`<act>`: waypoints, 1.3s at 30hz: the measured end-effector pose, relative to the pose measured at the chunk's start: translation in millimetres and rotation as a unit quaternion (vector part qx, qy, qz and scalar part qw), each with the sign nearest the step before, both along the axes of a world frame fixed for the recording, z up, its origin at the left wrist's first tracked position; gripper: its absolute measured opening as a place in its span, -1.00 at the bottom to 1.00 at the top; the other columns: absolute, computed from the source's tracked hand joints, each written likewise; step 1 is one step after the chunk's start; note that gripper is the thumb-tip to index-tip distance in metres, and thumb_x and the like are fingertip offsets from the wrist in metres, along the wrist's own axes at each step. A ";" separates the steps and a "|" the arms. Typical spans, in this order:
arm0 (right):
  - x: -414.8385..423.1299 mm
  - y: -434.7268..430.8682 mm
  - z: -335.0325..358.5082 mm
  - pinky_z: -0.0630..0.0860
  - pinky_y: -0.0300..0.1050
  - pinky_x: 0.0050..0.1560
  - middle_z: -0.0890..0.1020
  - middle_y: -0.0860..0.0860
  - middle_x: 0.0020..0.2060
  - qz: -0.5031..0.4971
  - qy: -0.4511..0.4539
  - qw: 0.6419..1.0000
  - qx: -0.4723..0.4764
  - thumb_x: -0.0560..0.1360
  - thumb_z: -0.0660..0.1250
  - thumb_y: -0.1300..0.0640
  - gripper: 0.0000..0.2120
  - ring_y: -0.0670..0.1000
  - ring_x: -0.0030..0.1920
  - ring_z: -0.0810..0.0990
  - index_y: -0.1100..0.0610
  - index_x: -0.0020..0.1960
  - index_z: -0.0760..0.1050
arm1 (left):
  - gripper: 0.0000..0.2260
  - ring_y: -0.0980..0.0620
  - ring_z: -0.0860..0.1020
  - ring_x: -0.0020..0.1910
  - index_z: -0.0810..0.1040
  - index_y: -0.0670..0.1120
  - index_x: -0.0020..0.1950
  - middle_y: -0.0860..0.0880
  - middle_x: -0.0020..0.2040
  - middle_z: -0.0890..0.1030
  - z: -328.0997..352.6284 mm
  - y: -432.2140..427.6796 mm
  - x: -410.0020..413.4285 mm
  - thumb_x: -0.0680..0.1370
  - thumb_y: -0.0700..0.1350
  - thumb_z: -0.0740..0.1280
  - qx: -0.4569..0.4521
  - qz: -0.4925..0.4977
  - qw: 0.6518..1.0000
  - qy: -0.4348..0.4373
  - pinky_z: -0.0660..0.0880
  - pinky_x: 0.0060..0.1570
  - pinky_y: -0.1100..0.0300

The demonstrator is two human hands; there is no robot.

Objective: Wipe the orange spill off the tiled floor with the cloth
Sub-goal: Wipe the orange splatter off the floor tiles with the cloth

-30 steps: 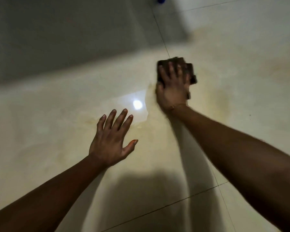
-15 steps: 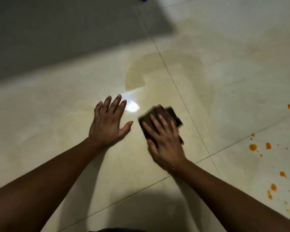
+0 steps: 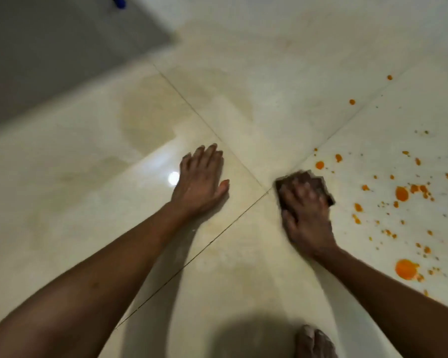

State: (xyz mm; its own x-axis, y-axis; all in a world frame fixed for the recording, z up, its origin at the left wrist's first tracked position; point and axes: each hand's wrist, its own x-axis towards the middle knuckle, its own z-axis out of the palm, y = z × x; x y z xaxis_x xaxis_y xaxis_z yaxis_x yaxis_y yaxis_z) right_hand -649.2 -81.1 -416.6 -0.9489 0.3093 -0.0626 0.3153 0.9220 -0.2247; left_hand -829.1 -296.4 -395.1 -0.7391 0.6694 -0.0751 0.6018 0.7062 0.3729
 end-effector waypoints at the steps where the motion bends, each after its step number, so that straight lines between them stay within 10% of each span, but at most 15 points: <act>1: -18.9 19.7 0.6 0.10 0.26 0.46 0.17 0.06 0.55 -0.085 0.008 0.996 0.017 0.52 0.04 -0.08 -0.42 0.14 0.55 0.11 -0.07 0.54 0.18 | -0.39 -0.11 0.11 0.55 0.22 -0.09 0.53 -0.07 0.58 0.18 -3.9 18.3 4.4 0.54 0.15 0.12 0.006 -0.013 1.000 -0.005 0.01 0.50 -0.07; 3: -36.7 25.0 -1.8 0.04 0.27 0.47 0.17 0.07 0.56 -0.170 0.000 0.985 0.026 0.52 0.03 -0.08 -0.41 0.13 0.55 0.07 -0.03 0.54 0.19 | -0.40 -0.08 0.14 0.54 0.23 -0.08 0.53 -0.06 0.56 0.22 -13.5 43.9 9.2 0.54 0.17 0.13 0.011 -0.015 1.000 0.005 0.03 0.49 -0.06; 9: 97.2 -8.5 4.8 0.02 0.21 0.50 0.08 0.01 0.58 0.037 -0.027 0.999 0.015 0.55 0.11 -0.05 -0.42 0.07 0.57 0.00 -0.08 0.56 0.14 | -0.40 -0.12 0.19 0.50 0.30 -0.06 0.45 -0.06 0.53 0.27 -27.4 51.6 14.7 0.47 0.19 0.19 0.010 -0.016 0.999 0.030 0.06 0.48 -0.08; 15: -51.0 96.7 -0.5 0.02 0.27 0.48 0.23 0.12 0.53 -0.259 0.020 0.965 0.046 0.49 -0.08 -0.12 -0.37 0.18 0.54 0.09 0.02 0.53 0.24 | -0.39 -0.14 0.19 0.48 0.31 -0.07 0.42 -0.07 0.51 0.29 -27.6 58.5 14.4 0.45 0.20 0.20 0.000 -0.016 0.998 0.056 0.08 0.45 -0.08; 21: 37.6 -1.5 -1.4 0.01 0.19 0.50 0.13 0.00 0.57 0.024 -0.014 1.000 0.007 0.54 0.13 -0.04 -0.41 0.05 0.57 0.00 -0.09 0.56 0.15 | -0.38 -0.15 0.22 0.47 0.32 -0.08 0.43 -0.08 0.50 0.30 -26.7 60.4 14.4 0.45 0.20 0.19 -0.019 -0.020 0.998 0.053 0.09 0.44 -0.07; 27: -49.0 101.1 0.7 0.02 0.25 0.49 0.21 0.10 0.54 -0.229 -0.002 0.972 0.045 0.51 -0.02 -0.11 -0.39 0.16 0.54 0.11 0.00 0.54 0.20 | -0.41 -0.13 0.21 0.46 0.33 -0.07 0.40 -0.07 0.49 0.31 -24.5 62.1 13.9 0.44 0.17 0.23 -0.024 -0.022 0.998 0.049 0.08 0.44 -0.06; 34: 35.0 -1.4 4.4 -0.01 0.16 0.50 0.13 0.01 0.57 0.061 -0.009 0.998 -0.013 0.52 0.15 -0.05 -0.40 0.06 0.57 0.02 -0.09 0.55 0.17 | -0.41 -0.13 0.23 0.46 0.34 -0.08 0.42 -0.07 0.49 0.31 -23.6 61.0 11.9 0.45 0.17 0.20 -0.028 -0.024 0.998 0.049 0.11 0.44 -0.07; 39: -46.2 107.1 1.4 0.01 0.25 0.49 0.17 0.07 0.56 -0.200 0.000 0.979 0.028 0.53 0.00 -0.11 -0.41 0.11 0.56 0.01 -0.04 0.55 0.17 | -0.42 -0.12 0.21 0.46 0.33 -0.08 0.42 -0.06 0.49 0.30 -24.5 62.4 12.6 0.45 0.16 0.22 -0.022 -0.026 0.998 0.048 0.11 0.44 -0.06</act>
State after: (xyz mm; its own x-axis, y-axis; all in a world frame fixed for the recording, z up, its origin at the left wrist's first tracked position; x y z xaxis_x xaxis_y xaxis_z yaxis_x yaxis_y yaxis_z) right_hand -695.4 26.0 -415.2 -0.7509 0.6594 -0.0356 0.6541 0.7352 -0.1779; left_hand -816.5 -234.0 -419.6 -0.7089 0.7045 -0.0355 0.6693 0.6877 0.2812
